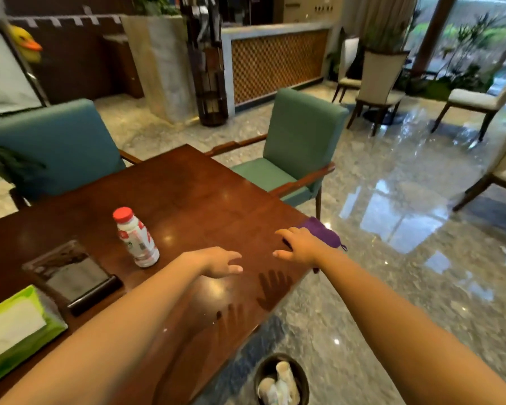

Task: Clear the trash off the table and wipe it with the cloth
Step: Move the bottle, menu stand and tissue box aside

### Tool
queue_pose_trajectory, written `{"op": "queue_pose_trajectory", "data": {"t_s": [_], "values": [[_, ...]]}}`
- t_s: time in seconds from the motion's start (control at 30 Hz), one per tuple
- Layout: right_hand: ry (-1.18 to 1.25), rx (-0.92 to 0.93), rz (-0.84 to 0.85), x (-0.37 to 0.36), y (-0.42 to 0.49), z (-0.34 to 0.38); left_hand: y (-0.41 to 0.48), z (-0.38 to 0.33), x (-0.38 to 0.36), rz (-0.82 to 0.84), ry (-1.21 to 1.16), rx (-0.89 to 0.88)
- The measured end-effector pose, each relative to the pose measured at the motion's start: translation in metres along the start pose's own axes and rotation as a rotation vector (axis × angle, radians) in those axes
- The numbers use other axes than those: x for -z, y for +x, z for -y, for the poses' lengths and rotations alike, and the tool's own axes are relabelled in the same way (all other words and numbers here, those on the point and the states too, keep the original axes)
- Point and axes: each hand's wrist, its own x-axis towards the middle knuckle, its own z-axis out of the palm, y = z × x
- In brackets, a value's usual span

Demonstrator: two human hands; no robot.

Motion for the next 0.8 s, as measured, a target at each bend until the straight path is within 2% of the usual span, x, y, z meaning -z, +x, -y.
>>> {"op": "queue_pose_trajectory", "data": {"t_s": [0.13, 0.4, 0.6, 0.8], "values": [[-0.060, 0.108, -0.017, 0.019, 0.020, 0.049, -0.043, 0.038, 0.000, -0.120, -0.010, 0.081], [-0.125, 0.336, -0.031, 0.013, 0.060, 0.145, -0.135, 0.119, -0.050, -0.223, -0.135, 0.326], [-0.135, 0.422, -0.013, -0.014, 0.090, 0.204, -0.181, 0.163, -0.084, -0.380, -0.249, 0.494], [-0.045, 0.458, -0.002, -0.035, 0.116, 0.249, -0.200, 0.199, -0.112, -0.437, -0.327, 0.599]]}}
